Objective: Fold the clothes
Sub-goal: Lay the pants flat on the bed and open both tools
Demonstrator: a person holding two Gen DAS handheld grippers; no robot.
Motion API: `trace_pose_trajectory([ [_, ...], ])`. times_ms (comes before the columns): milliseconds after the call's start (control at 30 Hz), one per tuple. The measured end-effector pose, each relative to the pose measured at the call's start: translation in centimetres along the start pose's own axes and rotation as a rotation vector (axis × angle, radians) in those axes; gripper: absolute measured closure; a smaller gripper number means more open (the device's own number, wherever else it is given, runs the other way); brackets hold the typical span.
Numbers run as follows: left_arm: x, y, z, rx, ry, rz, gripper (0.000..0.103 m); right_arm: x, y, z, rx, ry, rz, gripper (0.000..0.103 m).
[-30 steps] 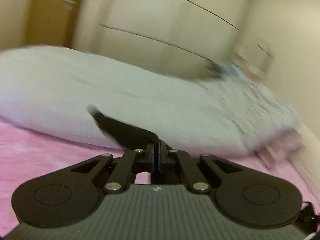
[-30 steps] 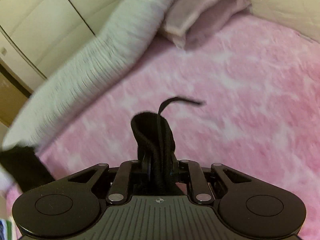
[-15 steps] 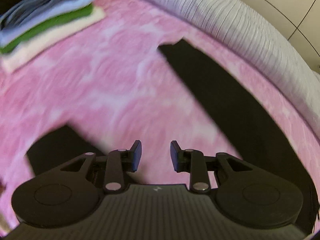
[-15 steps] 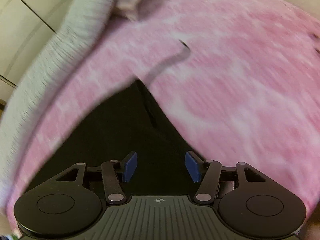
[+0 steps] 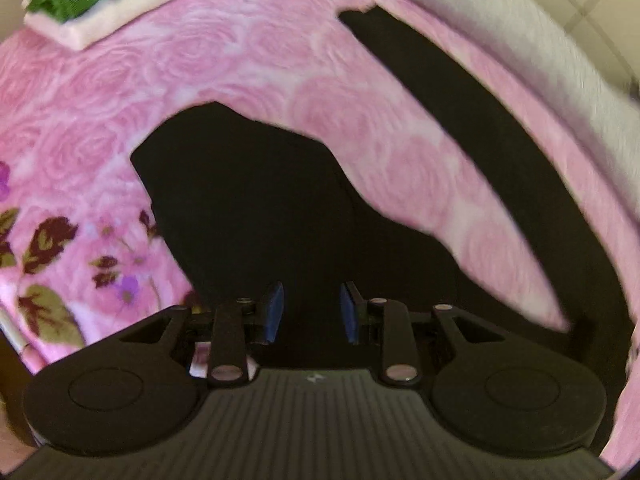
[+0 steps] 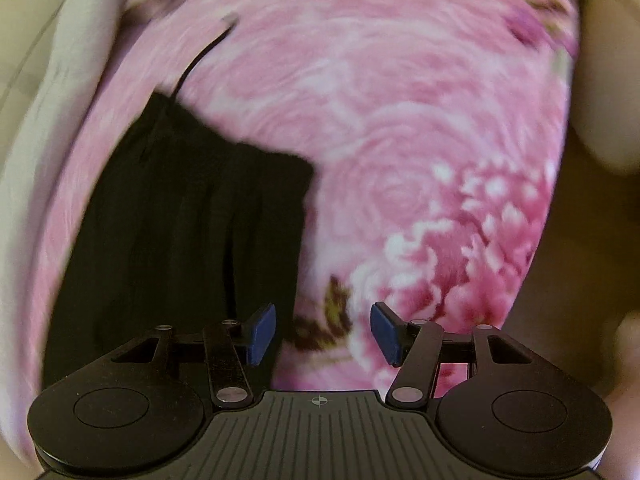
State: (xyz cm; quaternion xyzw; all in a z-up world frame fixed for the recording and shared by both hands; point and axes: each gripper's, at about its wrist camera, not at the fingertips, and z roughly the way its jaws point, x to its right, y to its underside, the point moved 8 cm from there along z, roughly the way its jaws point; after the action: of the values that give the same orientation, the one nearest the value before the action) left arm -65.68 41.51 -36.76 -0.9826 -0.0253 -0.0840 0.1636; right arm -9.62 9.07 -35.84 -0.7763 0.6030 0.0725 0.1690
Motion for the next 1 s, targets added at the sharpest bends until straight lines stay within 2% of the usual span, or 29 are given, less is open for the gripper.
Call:
trace_pose_trajectory([
  [167,3.1,3.7,-0.5,-0.083,-0.115,0.171,0.077,-3.4,1.0,0.5,-0.085,0.085,-0.345,0.046],
  [300,4.9,7.2,-1.6,-0.104,-0.196,0.234,0.077,-3.9,2.3,0.7,-0.124,0.119,-0.538,0.046],
  [500,6.4,10.6,-5.1,-0.054,-0.298,0.247,0.076,-2.4,1.5,0.2,-0.162,0.092,-0.571,0.046],
  [567,7.0,11.4,-6.0,-0.047,-0.306,0.241,0.073,-2.4,1.2,-0.3,-0.166,0.082,-0.604,0.046],
  [767,8.7,13.3,-7.4,-0.04,-0.318,0.242,0.073,-2.5,1.5,-1.0,-0.176,0.064,-0.678,0.046],
  [1000,9.1,14.3,-6.5,-0.042,-0.329,0.282,0.073,-2.4,2.6,0.0,-0.19,0.052,-0.704,0.046],
])
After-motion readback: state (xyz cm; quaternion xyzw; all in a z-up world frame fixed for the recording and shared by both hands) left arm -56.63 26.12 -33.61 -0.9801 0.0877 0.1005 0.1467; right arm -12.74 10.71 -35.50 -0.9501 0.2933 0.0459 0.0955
